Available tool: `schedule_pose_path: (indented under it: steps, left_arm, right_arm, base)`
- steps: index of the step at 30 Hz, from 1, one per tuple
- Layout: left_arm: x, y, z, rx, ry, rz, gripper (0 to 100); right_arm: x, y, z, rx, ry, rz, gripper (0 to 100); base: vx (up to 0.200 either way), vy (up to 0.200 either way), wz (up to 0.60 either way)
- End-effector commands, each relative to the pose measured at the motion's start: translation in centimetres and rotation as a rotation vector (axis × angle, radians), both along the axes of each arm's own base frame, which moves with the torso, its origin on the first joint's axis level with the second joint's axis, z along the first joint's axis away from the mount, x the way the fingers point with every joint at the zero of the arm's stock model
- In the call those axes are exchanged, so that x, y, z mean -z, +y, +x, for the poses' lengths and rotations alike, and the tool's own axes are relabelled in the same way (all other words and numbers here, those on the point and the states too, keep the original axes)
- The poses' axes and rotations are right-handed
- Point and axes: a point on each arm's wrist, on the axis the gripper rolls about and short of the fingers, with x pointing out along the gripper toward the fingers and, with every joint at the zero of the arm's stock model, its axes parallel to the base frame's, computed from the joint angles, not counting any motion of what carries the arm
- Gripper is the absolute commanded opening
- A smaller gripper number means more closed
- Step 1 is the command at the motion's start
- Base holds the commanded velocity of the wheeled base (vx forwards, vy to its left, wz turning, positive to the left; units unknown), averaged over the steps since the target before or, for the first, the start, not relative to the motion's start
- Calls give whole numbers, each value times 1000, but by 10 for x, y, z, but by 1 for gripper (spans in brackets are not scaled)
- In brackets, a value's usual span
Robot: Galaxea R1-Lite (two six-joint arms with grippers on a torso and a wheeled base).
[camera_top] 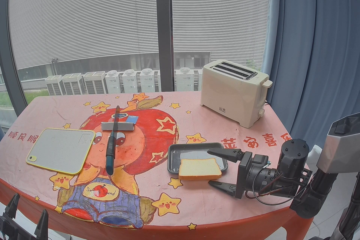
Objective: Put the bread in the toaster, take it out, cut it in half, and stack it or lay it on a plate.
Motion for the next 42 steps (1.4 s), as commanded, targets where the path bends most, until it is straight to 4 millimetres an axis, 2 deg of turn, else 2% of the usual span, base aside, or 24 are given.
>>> schedule_pose_path:
  steps: [1,15,23,24,42]
  left_arm:
    - [5,0,1,1,11,0,100]
    - [5,0,1,1,11,0,100]
    - [5,0,1,0,11,0,100]
    - [5,0,1,0,11,0,100]
    - [5,0,1,1,11,0,100]
  right_arm:
    - [-1,-2,2,11,-5,3,100]
    - [3,-1,3,13,3,-4,100]
    - [11,7,-3,25,8,-39,100]
    - [10,7,-2,33,5,-38,0]
    - [12,11,1,28,20,-80,0]
  base:
    - [0,0,0]
    - [0,0,0]
    - [0,0,0]
    - [0,0,0]
    - [0,0,0]
